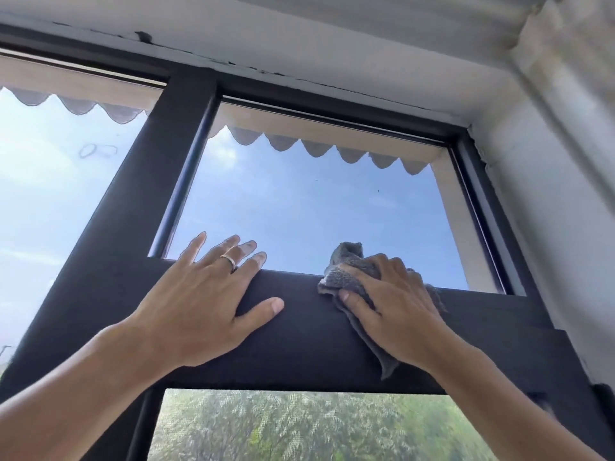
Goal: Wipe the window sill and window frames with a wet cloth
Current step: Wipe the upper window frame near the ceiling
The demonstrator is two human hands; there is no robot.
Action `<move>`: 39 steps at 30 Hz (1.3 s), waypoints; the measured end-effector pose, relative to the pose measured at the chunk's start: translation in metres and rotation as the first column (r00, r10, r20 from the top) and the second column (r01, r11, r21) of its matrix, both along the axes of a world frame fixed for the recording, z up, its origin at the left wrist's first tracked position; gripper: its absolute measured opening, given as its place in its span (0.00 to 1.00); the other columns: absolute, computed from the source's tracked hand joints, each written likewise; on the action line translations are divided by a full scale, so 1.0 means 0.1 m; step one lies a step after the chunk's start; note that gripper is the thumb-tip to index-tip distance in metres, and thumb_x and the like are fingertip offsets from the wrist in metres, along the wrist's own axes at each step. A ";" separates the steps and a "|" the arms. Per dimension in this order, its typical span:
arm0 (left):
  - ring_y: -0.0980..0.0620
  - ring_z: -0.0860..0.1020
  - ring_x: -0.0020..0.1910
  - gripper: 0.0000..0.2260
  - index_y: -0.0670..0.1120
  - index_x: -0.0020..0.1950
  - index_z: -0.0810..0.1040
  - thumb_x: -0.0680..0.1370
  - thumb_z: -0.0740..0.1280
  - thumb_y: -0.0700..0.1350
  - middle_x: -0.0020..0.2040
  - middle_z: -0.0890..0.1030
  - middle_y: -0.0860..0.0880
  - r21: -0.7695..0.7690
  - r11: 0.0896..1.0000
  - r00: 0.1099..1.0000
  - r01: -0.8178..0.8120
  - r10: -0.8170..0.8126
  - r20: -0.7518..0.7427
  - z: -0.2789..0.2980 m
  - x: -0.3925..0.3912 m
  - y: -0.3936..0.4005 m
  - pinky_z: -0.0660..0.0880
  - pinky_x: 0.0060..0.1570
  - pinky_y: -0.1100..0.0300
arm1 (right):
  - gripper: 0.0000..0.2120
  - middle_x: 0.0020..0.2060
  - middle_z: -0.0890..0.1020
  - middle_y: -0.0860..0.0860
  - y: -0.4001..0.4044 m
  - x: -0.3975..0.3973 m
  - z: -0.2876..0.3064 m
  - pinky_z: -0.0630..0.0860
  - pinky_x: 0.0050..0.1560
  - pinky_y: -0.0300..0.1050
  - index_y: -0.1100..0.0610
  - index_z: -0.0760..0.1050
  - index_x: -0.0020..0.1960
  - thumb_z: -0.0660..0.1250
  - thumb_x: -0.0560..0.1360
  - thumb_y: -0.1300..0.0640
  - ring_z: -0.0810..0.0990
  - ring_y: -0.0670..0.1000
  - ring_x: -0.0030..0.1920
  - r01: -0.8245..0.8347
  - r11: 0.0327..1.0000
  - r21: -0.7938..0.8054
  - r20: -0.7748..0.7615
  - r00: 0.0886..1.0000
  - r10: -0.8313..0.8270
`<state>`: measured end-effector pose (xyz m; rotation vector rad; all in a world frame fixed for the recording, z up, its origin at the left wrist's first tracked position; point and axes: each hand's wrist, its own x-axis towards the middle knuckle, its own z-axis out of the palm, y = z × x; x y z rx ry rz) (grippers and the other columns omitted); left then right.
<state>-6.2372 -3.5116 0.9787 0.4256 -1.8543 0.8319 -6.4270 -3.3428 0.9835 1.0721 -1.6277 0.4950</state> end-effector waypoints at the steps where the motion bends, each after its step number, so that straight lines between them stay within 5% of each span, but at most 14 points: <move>1: 0.54 0.52 0.79 0.42 0.54 0.78 0.60 0.72 0.31 0.72 0.79 0.59 0.53 -0.003 1.000 1.000 -0.010 0.010 0.000 0.01 0.00 0.02 0.46 0.77 0.47 | 0.32 0.62 0.64 0.44 -0.06 0.04 -0.01 0.58 0.69 0.52 0.37 0.59 0.74 0.37 0.73 0.32 0.61 0.49 0.64 0.002 1.000 -0.009 -0.019 1.000 -0.002; 5: 0.54 0.51 0.79 0.42 0.57 0.78 0.57 0.71 0.30 0.73 0.80 0.56 0.53 -0.002 1.000 0.999 -0.019 0.020 0.030 0.09 -0.15 0.18 0.44 0.77 0.47 | 0.24 0.64 0.65 0.46 -0.10 0.04 0.00 0.57 0.70 0.53 0.38 0.57 0.75 0.45 0.80 0.36 0.60 0.50 0.66 -0.040 0.999 0.037 -0.061 0.997 0.043; 10: 0.54 0.50 0.79 0.43 0.58 0.77 0.60 0.69 0.30 0.73 0.79 0.56 0.54 0.003 1.000 0.999 0.010 -0.010 0.052 0.13 -0.32 0.33 0.42 0.77 0.48 | 0.30 0.58 0.64 0.43 0.41 -0.47 -0.08 0.60 0.68 0.51 0.38 0.60 0.70 0.35 0.74 0.34 0.63 0.49 0.62 0.096 0.994 -0.058 0.006 0.995 -0.096; 16: 0.54 0.47 0.79 0.44 0.59 0.77 0.58 0.68 0.28 0.73 0.80 0.54 0.55 0.011 1.000 0.997 0.022 -0.023 0.077 0.19 -0.56 0.54 0.42 0.77 0.47 | 0.21 0.63 0.65 0.45 0.23 -0.29 -0.10 0.54 0.69 0.51 0.42 0.59 0.74 0.48 0.82 0.42 0.60 0.49 0.65 0.008 1.000 -0.026 -0.035 0.999 -0.009; 23: 0.53 0.44 0.79 0.46 0.59 0.78 0.57 0.66 0.27 0.73 0.80 0.52 0.55 0.046 0.998 0.998 0.037 -0.040 0.047 0.15 -0.65 0.58 0.41 0.77 0.48 | 0.32 0.61 0.68 0.44 0.61 -0.76 -0.16 0.58 0.70 0.52 0.42 0.65 0.70 0.36 0.74 0.36 0.66 0.50 0.65 0.116 0.970 -0.214 0.079 0.992 -0.101; 28: 0.52 0.47 0.79 0.45 0.57 0.77 0.58 0.67 0.28 0.73 0.80 0.55 0.53 0.034 0.994 0.994 0.105 -0.106 0.034 0.19 -0.96 0.87 0.41 0.76 0.45 | 0.32 0.64 0.65 0.43 0.46 -0.63 -0.15 0.55 0.71 0.51 0.40 0.60 0.72 0.35 0.73 0.36 0.62 0.48 0.66 0.038 0.996 -0.076 0.018 0.999 -0.037; 33: 0.52 0.48 0.79 0.44 0.57 0.77 0.57 0.68 0.29 0.72 0.79 0.56 0.52 -0.005 0.992 0.989 0.125 -0.124 0.082 0.22 -1.24 1.04 0.40 0.76 0.44 | 0.32 0.64 0.68 0.45 0.86 -1.06 -0.18 0.57 0.72 0.49 0.41 0.62 0.72 0.36 0.73 0.36 0.65 0.50 0.67 0.120 0.964 -0.237 0.115 0.989 -0.095; 39: 0.49 0.47 0.79 0.42 0.57 0.77 0.58 0.70 0.31 0.72 0.80 0.56 0.49 0.009 0.995 0.993 0.101 -0.101 0.068 0.21 -1.43 1.15 0.40 0.76 0.44 | 0.30 0.69 0.67 0.45 0.75 -0.96 -0.24 0.57 0.74 0.48 0.43 0.59 0.75 0.38 0.76 0.38 0.63 0.48 0.69 0.031 0.992 -0.123 0.069 0.997 -0.023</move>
